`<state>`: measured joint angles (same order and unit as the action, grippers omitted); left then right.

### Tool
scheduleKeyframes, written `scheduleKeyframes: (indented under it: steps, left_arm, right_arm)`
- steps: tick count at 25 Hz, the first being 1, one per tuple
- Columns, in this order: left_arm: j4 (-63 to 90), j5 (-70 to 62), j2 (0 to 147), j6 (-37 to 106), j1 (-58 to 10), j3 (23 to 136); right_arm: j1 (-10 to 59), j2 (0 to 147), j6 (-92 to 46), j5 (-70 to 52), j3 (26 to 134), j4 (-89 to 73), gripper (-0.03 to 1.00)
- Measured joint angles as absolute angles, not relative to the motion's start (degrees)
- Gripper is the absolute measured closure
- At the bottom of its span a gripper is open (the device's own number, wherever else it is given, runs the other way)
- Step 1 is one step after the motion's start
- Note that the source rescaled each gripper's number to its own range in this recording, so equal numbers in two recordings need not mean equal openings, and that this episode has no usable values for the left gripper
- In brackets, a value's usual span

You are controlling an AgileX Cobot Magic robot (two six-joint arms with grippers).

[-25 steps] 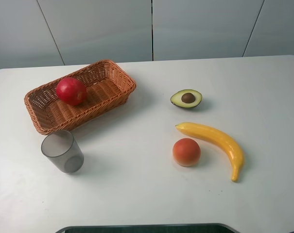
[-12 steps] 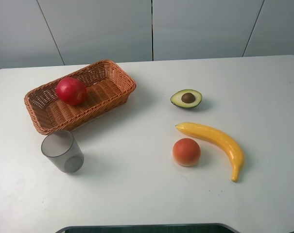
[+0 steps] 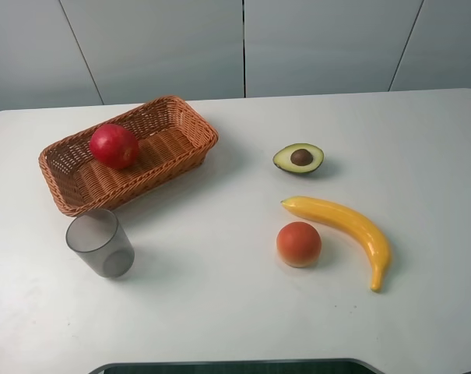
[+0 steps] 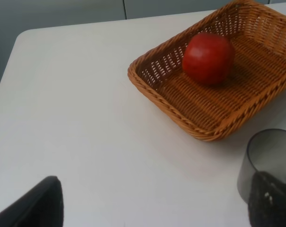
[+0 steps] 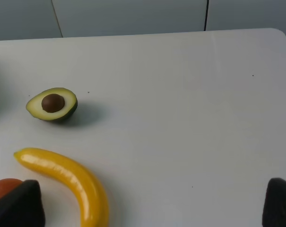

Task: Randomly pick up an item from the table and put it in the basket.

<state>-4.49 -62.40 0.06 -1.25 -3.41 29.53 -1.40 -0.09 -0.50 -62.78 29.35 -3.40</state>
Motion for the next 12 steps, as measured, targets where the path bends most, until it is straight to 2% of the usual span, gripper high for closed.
scheduleKeyframes:
  steps: [12]
  left_arm:
    - [-4.5,-62.4,0.1,-1.3,-3.4,29.5]
  right_arm:
    - [-1.4,-0.1,-0.5,-62.8,29.4,-3.3,-0.03]
